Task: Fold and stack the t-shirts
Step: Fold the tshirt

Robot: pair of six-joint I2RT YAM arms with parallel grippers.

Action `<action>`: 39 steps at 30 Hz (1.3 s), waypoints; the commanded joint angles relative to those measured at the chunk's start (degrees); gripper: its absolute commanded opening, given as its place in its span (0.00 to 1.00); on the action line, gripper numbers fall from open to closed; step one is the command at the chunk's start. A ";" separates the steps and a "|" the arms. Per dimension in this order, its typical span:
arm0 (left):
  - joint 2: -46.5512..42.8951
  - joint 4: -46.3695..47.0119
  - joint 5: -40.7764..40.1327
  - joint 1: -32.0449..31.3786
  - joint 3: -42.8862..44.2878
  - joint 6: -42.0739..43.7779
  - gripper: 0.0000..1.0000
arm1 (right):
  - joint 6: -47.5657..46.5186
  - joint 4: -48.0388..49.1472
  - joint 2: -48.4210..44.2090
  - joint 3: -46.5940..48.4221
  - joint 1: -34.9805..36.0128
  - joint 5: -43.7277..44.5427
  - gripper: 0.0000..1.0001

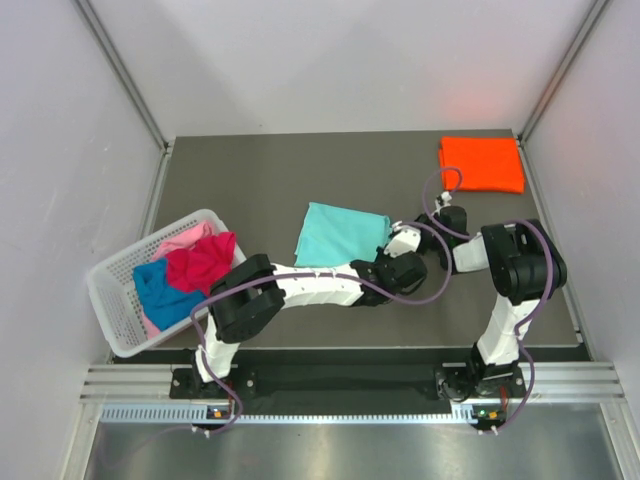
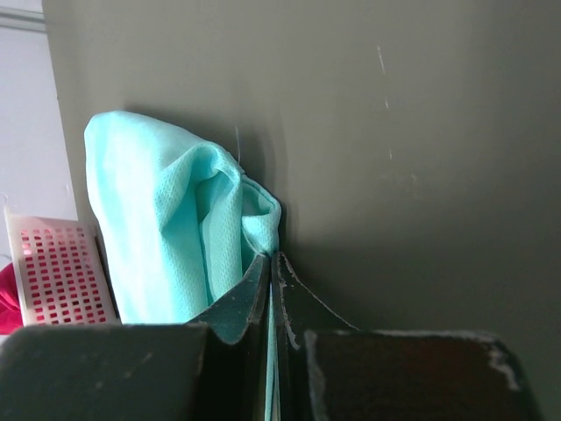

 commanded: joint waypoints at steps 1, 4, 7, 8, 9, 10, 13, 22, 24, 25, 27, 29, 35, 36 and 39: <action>0.48 -0.19 -2.35 -0.26 6.87 1.15 0.15 | -0.08 2.60 0.82 -1.35 -0.01 1.22 0.00; 2.85 -2.47 -4.19 -0.26 10.04 0.63 0.21 | 0.01 2.96 1.17 -1.61 -0.01 1.04 0.00; 5.49 -4.40 -6.30 0.00 12.15 0.45 0.24 | 0.01 3.13 1.26 -1.70 0.08 1.04 0.00; 6.11 -4.67 -6.22 0.09 12.85 0.45 0.24 | 0.01 3.05 1.34 -1.70 -0.01 0.96 0.00; 7.16 -5.02 -5.96 0.18 13.82 0.62 0.24 | 0.01 3.13 1.34 -1.62 -0.01 0.87 0.00; 7.86 -5.20 -5.70 0.44 14.35 0.80 0.25 | 0.10 3.13 1.52 -1.53 -0.01 0.69 0.00; 10.24 -8.08 -5.87 1.05 17.07 0.10 0.27 | 0.01 3.13 1.87 -1.18 0.08 0.69 0.00; 11.74 -10.30 -6.93 2.29 17.61 -1.13 0.28 | -0.17 3.13 1.96 -1.26 -0.01 0.78 0.00; 11.30 -8.81 -6.05 2.38 16.64 -1.13 0.29 | -0.34 3.13 1.87 -1.35 -0.01 0.87 0.00; 11.04 -8.37 -5.87 2.55 16.29 -1.04 0.29 | -0.17 3.13 2.05 -1.26 -0.01 0.87 0.00; 11.12 -8.45 -6.04 2.55 16.20 -0.78 0.29 | -0.34 3.13 2.05 -1.35 -0.01 0.87 0.00; 11.56 -9.15 -6.66 2.55 16.64 -0.69 0.29 | -0.34 3.13 2.13 -1.35 -0.01 0.96 0.00; 12.35 -10.56 -7.36 2.73 16.82 -1.04 0.27 | -0.43 3.40 2.22 -1.35 -0.01 0.95 0.00; 12.35 -10.56 -7.45 2.73 16.82 -1.04 0.26 | -0.43 3.40 2.31 -1.35 -0.01 0.96 0.00; 12.53 -10.56 -7.54 2.81 16.47 -1.40 0.25 | -0.43 3.48 2.40 -1.35 -0.01 0.87 0.00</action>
